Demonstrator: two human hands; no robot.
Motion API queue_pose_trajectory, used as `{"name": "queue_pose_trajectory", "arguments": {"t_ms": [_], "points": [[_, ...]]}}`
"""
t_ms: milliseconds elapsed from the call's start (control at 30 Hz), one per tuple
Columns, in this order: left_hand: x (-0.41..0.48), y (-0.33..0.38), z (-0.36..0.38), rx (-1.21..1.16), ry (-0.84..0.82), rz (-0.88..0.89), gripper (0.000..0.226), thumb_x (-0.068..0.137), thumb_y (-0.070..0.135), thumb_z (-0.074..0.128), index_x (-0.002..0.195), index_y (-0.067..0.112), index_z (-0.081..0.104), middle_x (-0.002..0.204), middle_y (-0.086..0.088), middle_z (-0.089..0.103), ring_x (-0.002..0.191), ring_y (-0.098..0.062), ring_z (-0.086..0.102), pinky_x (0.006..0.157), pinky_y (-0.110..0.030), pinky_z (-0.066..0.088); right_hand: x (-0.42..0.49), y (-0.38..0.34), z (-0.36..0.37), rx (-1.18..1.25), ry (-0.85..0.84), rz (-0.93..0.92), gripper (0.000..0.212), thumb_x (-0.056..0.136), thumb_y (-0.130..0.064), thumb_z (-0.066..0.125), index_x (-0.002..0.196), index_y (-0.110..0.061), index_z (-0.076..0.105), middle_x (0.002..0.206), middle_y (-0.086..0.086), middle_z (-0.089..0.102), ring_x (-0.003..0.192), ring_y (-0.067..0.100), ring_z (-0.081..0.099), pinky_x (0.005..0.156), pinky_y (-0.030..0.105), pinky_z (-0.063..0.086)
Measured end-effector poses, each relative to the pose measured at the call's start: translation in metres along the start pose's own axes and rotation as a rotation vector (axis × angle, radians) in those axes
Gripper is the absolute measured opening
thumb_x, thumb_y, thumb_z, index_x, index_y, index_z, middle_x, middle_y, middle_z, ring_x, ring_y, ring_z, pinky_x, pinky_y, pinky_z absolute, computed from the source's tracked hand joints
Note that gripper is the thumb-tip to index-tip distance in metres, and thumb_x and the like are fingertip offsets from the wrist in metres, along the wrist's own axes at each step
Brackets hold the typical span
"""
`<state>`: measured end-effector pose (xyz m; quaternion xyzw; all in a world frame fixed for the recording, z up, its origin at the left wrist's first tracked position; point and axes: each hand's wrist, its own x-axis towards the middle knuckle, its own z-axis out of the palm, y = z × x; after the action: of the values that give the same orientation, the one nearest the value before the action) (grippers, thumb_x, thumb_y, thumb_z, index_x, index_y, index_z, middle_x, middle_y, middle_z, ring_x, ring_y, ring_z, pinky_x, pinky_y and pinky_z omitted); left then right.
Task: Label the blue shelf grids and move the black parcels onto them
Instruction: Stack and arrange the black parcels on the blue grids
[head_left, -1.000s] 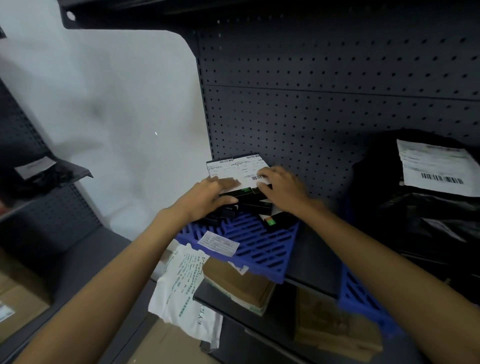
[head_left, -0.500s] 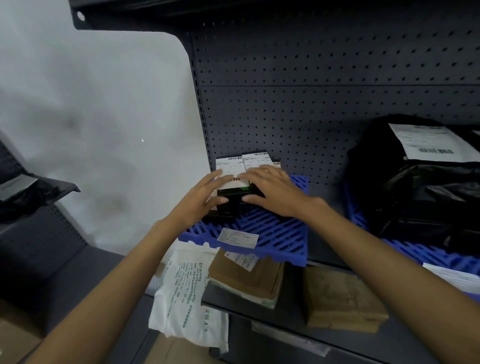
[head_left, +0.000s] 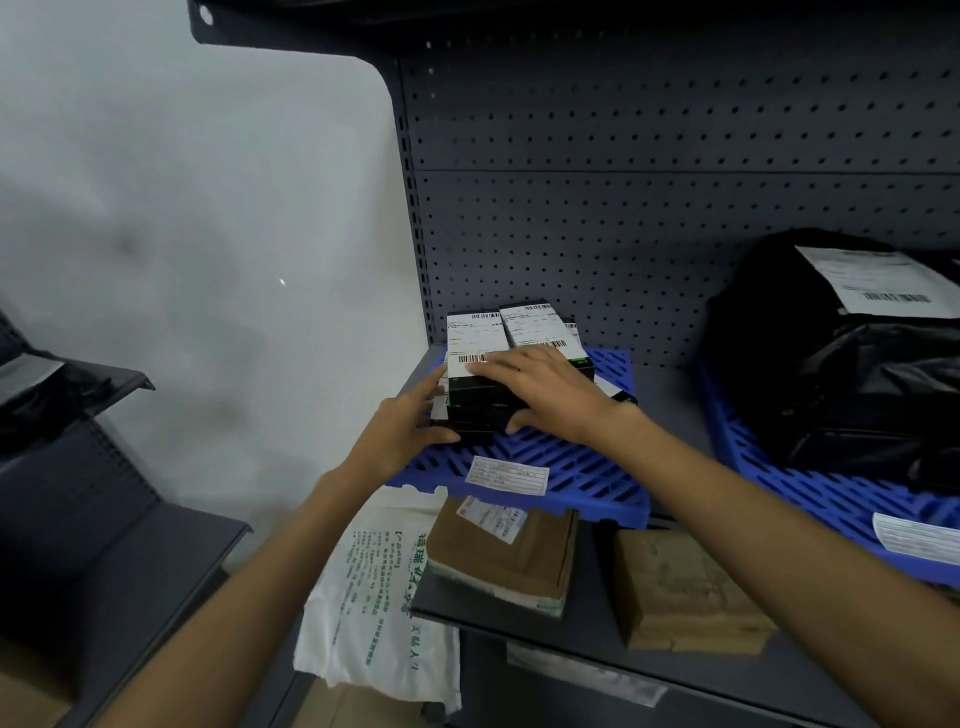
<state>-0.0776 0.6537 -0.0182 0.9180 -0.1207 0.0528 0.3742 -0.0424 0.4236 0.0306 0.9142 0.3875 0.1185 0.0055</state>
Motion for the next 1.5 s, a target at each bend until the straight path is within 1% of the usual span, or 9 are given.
{"name": "queue_pose_trajectory", "arguments": {"t_ms": [133, 233, 467, 700, 800, 933, 1233, 1367, 1500], "points": [[0.005, -0.003, 0.005, -0.095, 0.06, 0.043, 0.095, 0.08, 0.008, 0.077, 0.152, 0.037, 0.021, 0.141, 0.008, 0.052, 0.116, -0.002, 0.056, 0.09, -0.002, 0.042, 0.006, -0.004, 0.0, -0.018, -0.001, 0.022, 0.088, 0.082, -0.032, 0.075, 0.154, -0.029, 0.024, 0.157, 0.0, 0.032, 0.138, 0.027, 0.036, 0.113, 0.04, 0.024], [0.014, -0.001, 0.007, -0.185, 0.048, 0.079, 0.099, 0.08, 0.001, 0.075, 0.143, 0.055, 0.021, 0.132, 0.024, 0.05, 0.109, 0.019, 0.053, 0.088, -0.003, 0.045, 0.009, -0.001, -0.001, -0.053, 0.002, 0.029, 0.085, 0.084, -0.025, 0.075, 0.154, -0.028, 0.026, 0.157, 0.001, 0.034, 0.137, 0.026, 0.041, 0.113, 0.042, 0.023], [0.041, 0.01, 0.016, -0.281, 0.015, 0.053, 0.09, 0.08, -0.009, 0.07, 0.153, 0.022, 0.028, 0.137, 0.007, 0.05, 0.121, -0.018, 0.057, 0.099, -0.038, 0.053, 0.013, 0.012, 0.004, -0.052, -0.025, 0.118, 0.083, 0.088, -0.012, 0.069, 0.155, -0.025, 0.021, 0.158, 0.004, 0.031, 0.139, 0.026, 0.038, 0.114, 0.044, 0.023], [0.049, 0.005, 0.018, -0.268, 0.088, 0.037, 0.088, 0.077, -0.008, 0.074, 0.149, 0.022, 0.033, 0.134, 0.003, 0.056, 0.12, -0.023, 0.058, 0.099, -0.045, 0.052, 0.023, 0.013, 0.009, -0.022, -0.022, 0.135, 0.083, 0.087, -0.003, 0.065, 0.155, -0.024, 0.022, 0.158, 0.006, 0.03, 0.138, 0.028, 0.039, 0.112, 0.045, 0.028], [0.052, 0.006, 0.02, -0.263, 0.126, 0.036, 0.088, 0.076, -0.01, 0.074, 0.138, 0.04, 0.036, 0.116, 0.028, 0.054, 0.111, -0.012, 0.059, 0.095, -0.028, 0.054, 0.027, 0.013, 0.01, 0.02, -0.021, 0.149, 0.083, 0.086, 0.001, 0.063, 0.155, -0.024, 0.023, 0.158, 0.006, 0.029, 0.135, 0.031, 0.041, 0.11, 0.042, 0.031], [0.055, 0.005, 0.016, -0.276, 0.105, 0.02, 0.087, 0.078, -0.01, 0.073, 0.136, 0.042, 0.033, 0.112, 0.032, 0.052, 0.099, 0.009, 0.057, 0.078, -0.002, 0.047, 0.031, 0.012, 0.006, 0.059, -0.025, 0.156, 0.083, 0.085, 0.002, 0.063, 0.154, -0.023, 0.024, 0.158, 0.005, 0.03, 0.131, 0.032, 0.046, 0.108, 0.042, 0.035], [0.057, 0.005, 0.013, -0.364, 0.09, -0.103, 0.09, 0.078, -0.018, 0.068, 0.152, 0.014, 0.028, 0.139, -0.013, 0.051, 0.121, -0.028, 0.056, 0.078, -0.016, 0.055, 0.033, 0.003, 0.011, 0.078, 0.025, 0.207, 0.077, 0.088, 0.006, 0.06, 0.152, -0.02, 0.026, 0.157, 0.006, 0.028, 0.136, 0.03, 0.04, 0.115, 0.043, 0.027], [0.057, 0.005, 0.012, -0.321, 0.095, -0.088, 0.093, 0.076, -0.012, 0.073, 0.152, 0.018, 0.029, 0.131, -0.006, 0.055, 0.113, -0.026, 0.062, 0.095, -0.034, 0.052, 0.036, 0.001, 0.013, 0.145, 0.062, 0.21, 0.077, 0.081, 0.015, 0.057, 0.146, -0.019, 0.035, 0.151, 0.006, 0.036, 0.127, 0.031, 0.046, 0.108, 0.038, 0.032], [0.059, 0.005, 0.01, -0.262, 0.108, -0.029, 0.09, 0.076, -0.008, 0.075, 0.148, 0.026, 0.034, 0.126, 0.005, 0.056, 0.107, -0.019, 0.064, 0.083, -0.013, 0.049, 0.04, 0.004, 0.013, 0.193, 0.059, 0.215, 0.079, 0.08, 0.017, 0.056, 0.147, -0.021, 0.036, 0.15, 0.004, 0.038, 0.121, 0.032, 0.047, 0.098, 0.036, 0.041]]}}
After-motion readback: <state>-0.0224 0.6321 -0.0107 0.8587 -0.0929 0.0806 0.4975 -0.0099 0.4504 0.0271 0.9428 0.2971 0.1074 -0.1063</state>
